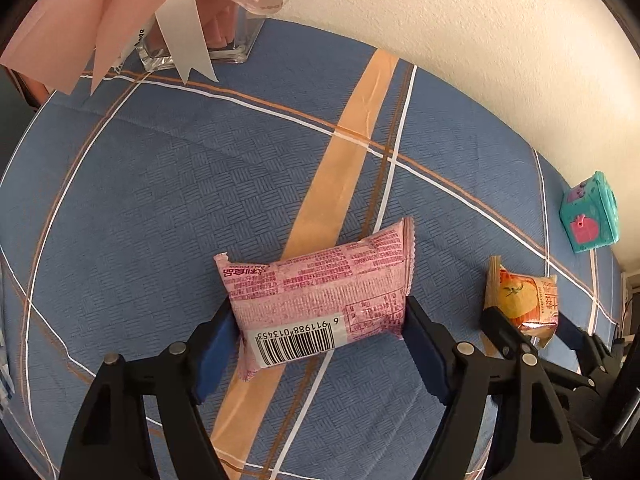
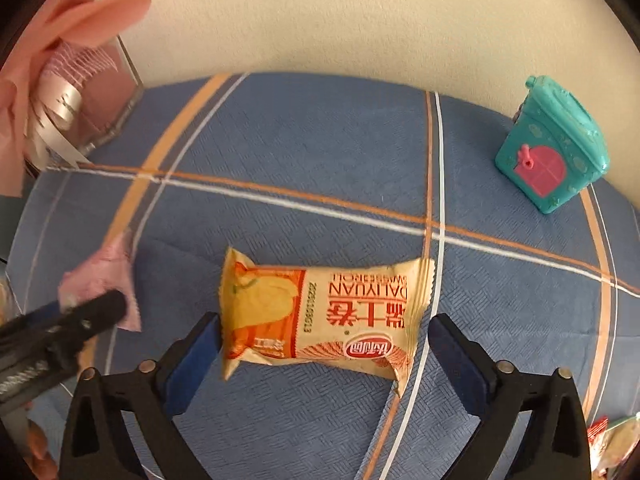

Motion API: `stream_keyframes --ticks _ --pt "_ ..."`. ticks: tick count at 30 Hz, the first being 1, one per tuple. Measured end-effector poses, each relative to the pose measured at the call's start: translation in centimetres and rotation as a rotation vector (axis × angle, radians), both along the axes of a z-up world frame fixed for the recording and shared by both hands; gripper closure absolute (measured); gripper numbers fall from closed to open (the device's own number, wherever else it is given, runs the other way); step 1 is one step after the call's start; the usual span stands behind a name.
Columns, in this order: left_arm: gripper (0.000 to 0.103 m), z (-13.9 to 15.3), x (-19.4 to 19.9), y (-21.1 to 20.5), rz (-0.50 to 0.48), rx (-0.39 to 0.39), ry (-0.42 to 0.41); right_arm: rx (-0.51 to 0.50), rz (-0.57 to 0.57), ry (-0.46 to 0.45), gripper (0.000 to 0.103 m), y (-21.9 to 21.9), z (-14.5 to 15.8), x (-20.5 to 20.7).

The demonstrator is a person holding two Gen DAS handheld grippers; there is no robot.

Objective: Organize snacks
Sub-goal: 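Grasp the pink wafer pack with the left tool while the right tool grasps the yellow swiss roll pack, then carry both packs over the tray and open both tools to drop them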

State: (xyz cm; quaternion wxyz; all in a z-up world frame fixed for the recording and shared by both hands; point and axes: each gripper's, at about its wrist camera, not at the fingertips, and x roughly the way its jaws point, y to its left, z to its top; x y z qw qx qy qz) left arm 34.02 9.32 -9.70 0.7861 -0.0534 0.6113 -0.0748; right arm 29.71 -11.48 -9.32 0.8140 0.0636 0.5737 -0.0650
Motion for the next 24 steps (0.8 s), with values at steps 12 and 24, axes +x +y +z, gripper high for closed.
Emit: stream_keyframes --ticks 12,24 --pt "0.026 1.8 -5.5 -0.2 0.028 -0.007 -0.025 0.116 -0.058 -0.042 0.027 -1.6 2.4 -3.8" --pt "0.026 7.4 -18.7 -5.8 -0.001 -0.099 -0.106 0.081 -0.186 -0.096 0.027 -3.2 8.0 -16.6"
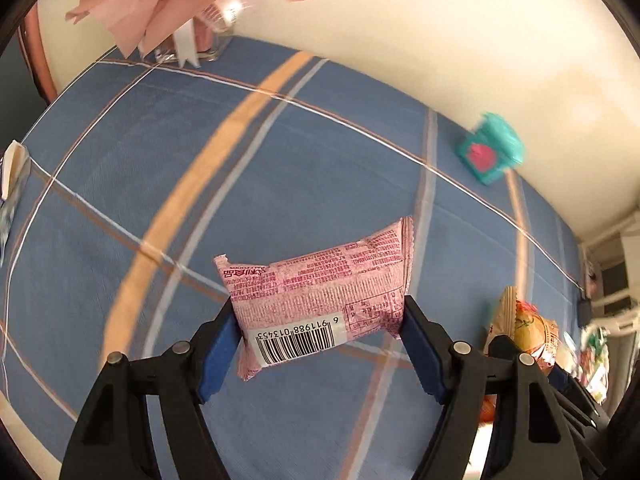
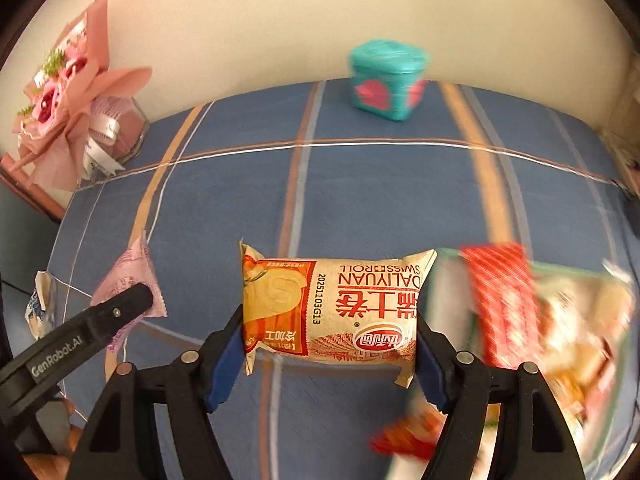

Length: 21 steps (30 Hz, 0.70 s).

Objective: Organize snacks
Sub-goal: 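Carry both packs over the tray and open both tools to drop them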

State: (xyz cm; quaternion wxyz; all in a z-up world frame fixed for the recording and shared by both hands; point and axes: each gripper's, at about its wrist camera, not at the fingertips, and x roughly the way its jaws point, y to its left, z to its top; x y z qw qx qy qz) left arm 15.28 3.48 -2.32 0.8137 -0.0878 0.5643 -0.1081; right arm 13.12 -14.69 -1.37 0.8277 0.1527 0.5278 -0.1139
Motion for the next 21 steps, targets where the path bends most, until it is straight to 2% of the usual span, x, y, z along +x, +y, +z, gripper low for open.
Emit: stream_keyframes --ticks 5,10,17,21 --pt "0.026 2.5 -4.3 -4.4 -0.067 -0.024 -0.051 0.028 -0.111 -0.053 0.027 -3.9 2.1 -6.7" --pt "0.026 3.6 -9.5 -9.3 -0.176 -0.053 -0.068 -0.009 -0.211 -0.042 0.027 -8.3 2.7 -12.4" --pt "0.026 2.4 -14.0 -14.8 -0.305 -0.005 -0.068 0.013 -0.31 0.013 0.026 -13.0 1.2 -18.1" --pt "0.026 1.1 -14.9 -16.7 -0.347 0.033 -0.046 0.018 -0.325 0.021 0.026 -14.3 0.9 -19.2"
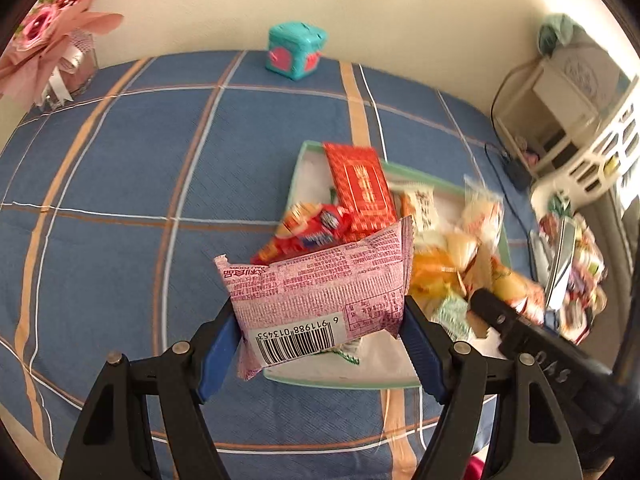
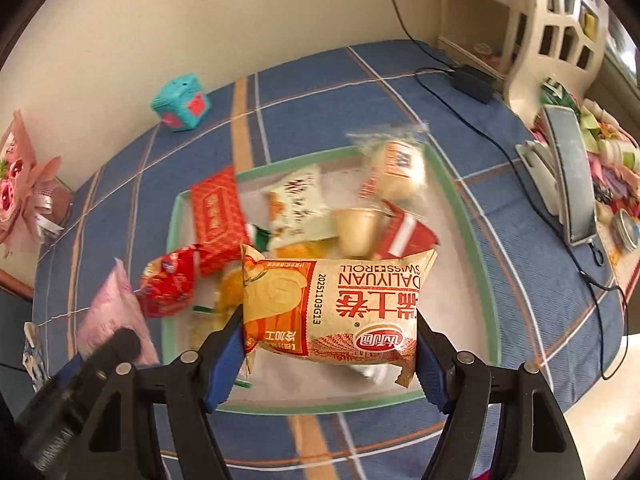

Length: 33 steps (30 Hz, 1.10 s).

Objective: Organize snacks
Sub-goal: 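Carry both packs over the tray and open both tools to drop them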

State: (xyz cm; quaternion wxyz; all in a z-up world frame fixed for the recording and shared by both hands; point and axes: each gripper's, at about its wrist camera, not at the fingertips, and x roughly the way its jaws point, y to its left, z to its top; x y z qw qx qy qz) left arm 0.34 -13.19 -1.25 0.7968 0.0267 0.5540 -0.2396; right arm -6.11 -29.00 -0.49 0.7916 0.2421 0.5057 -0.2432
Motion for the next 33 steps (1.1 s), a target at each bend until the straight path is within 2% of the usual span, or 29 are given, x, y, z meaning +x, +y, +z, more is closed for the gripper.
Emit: stream_keyframes --ticks 5,11,22,33 --pt "0.026 -1.2 -0.3 -1.1 -0.019 0.052 0.007 0.01 0.022 -0.008 0.026 -0.2 0.2 0.2" --pt "0.025 -1.9 0.0 -2.0 -0.037 0.075 0.008 0.004 0.035 -0.004 0.025 -0.2 0.0 0.4" --pt "0.022 -2.6 -0.2 -2.9 -0.084 0.051 0.042 0.019 0.039 0.007 0.025 -0.4 -0.5 0.8" --pt "0.013 -2.7 0.1 -2.9 -0.084 0.068 0.011 0.046 0.028 0.022 0.025 -0.9 -1.5 1.2"
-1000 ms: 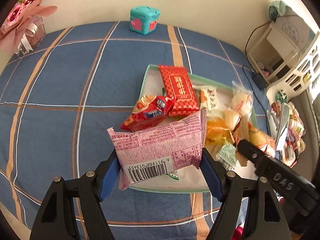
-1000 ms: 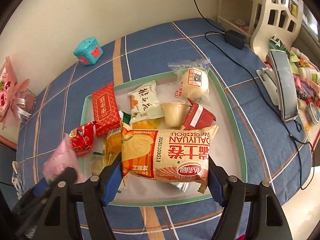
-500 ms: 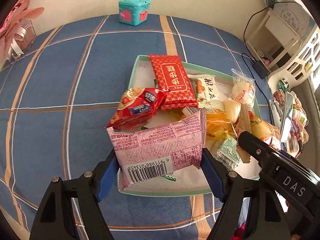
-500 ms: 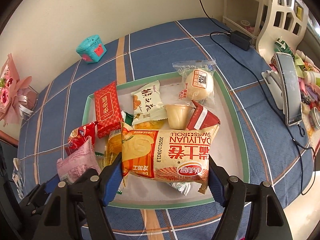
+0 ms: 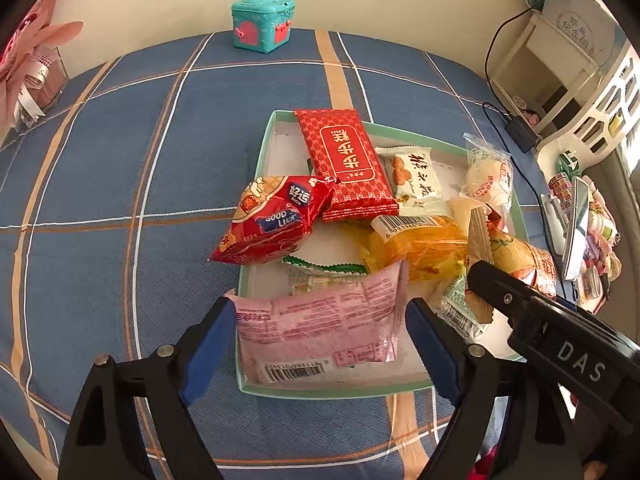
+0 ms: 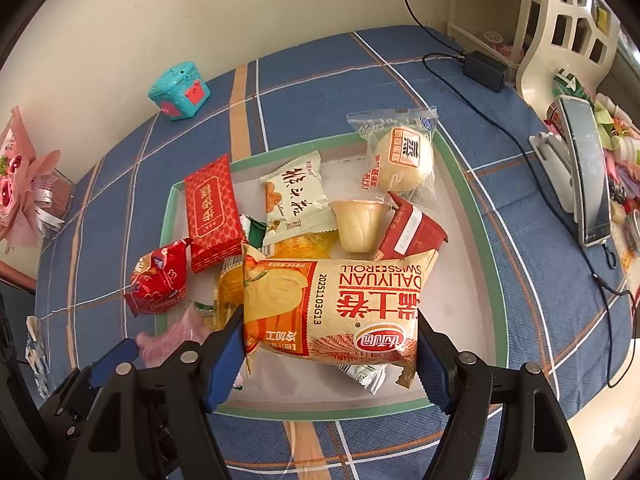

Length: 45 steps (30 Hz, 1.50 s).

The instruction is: Organize snacks

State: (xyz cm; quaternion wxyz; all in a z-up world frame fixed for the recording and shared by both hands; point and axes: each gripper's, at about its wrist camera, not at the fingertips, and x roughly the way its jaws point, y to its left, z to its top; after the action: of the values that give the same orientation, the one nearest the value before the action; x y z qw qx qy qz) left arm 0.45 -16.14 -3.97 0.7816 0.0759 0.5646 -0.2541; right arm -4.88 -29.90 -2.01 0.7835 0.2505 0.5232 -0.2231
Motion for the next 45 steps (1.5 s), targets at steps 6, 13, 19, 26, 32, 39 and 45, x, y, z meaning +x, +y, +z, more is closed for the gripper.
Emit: stream_keyframes --ticks 6,13,19,26,32,39,45 --pt "0.007 0.5 -0.2 0.2 -0.003 0.013 -0.041 0.019 -0.019 0.021 0.025 -0.4 -0.9 0.1" --pt "0.007 1.4 -0.7 0.4 -0.001 0.094 -0.125 0.033 -0.032 0.033 0.025 -0.7 -1.5 0.0" --pt "0.007 2.0 -0.4 1.2 0.041 0.141 -0.163 0.029 -0.02 0.041 0.025 -0.5 -1.6 0.3" --pt "0.007 2.7 0.2 2.5 0.105 0.152 -0.2 0.024 0.001 0.063 0.018 -0.3 -2.0 0.7" --pt "0.007 3.2 0.3 2.8 0.127 0.138 -0.212 0.0 0.017 0.063 0.015 0.0 -1.9 0.9" --pt "0.007 2.9 0.6 3.5 0.159 0.149 -0.208 -0.041 0.033 0.056 0.008 0.5 -1.3 0.7" --pt "0.007 2.8 1.0 4.0 0.187 0.152 -0.201 -0.067 0.045 0.037 0.0 0.7 -0.8 0.7"
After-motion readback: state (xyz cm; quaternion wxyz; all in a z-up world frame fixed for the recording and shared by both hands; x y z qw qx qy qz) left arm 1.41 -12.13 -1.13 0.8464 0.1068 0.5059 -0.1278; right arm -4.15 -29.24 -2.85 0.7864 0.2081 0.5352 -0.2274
